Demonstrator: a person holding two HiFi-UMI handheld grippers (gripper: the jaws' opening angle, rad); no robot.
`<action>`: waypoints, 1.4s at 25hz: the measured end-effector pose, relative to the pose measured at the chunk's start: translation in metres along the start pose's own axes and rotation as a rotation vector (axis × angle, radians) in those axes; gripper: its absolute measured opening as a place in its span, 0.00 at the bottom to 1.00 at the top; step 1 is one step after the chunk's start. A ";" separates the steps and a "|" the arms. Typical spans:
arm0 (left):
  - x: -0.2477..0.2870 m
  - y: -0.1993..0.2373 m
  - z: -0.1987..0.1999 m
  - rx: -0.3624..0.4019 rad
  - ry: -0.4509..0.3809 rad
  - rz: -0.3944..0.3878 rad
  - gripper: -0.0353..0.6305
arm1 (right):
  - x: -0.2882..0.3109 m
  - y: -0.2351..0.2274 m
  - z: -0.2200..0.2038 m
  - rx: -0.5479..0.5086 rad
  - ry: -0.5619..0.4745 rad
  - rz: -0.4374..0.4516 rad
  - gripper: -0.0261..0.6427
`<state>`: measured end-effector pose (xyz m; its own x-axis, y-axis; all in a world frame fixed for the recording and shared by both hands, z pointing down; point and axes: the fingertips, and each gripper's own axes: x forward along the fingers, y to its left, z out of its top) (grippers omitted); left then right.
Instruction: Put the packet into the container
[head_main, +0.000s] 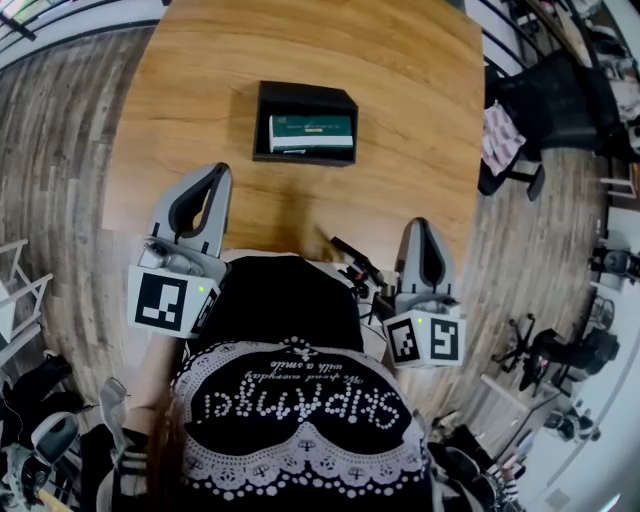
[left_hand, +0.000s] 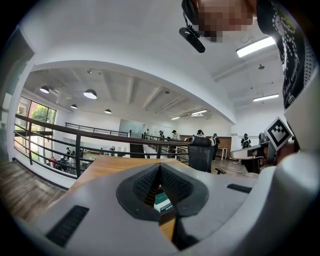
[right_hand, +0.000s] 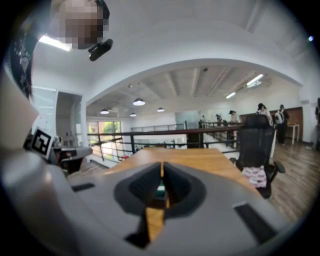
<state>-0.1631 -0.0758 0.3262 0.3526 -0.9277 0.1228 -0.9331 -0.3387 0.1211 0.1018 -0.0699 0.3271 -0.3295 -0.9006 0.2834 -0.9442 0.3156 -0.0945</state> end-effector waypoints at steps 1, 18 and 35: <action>0.000 0.000 -0.001 -0.004 0.005 0.000 0.10 | 0.000 0.000 0.000 0.000 0.002 0.000 0.09; 0.005 0.006 -0.021 -0.034 0.048 -0.021 0.10 | 0.009 0.004 -0.013 -0.009 0.040 -0.003 0.09; 0.000 0.005 -0.024 -0.015 0.072 -0.038 0.10 | 0.006 0.009 -0.011 -0.039 0.053 -0.016 0.09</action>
<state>-0.1659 -0.0737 0.3505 0.3927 -0.9002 0.1880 -0.9178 -0.3709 0.1414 0.0916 -0.0691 0.3385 -0.3124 -0.8890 0.3347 -0.9482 0.3133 -0.0528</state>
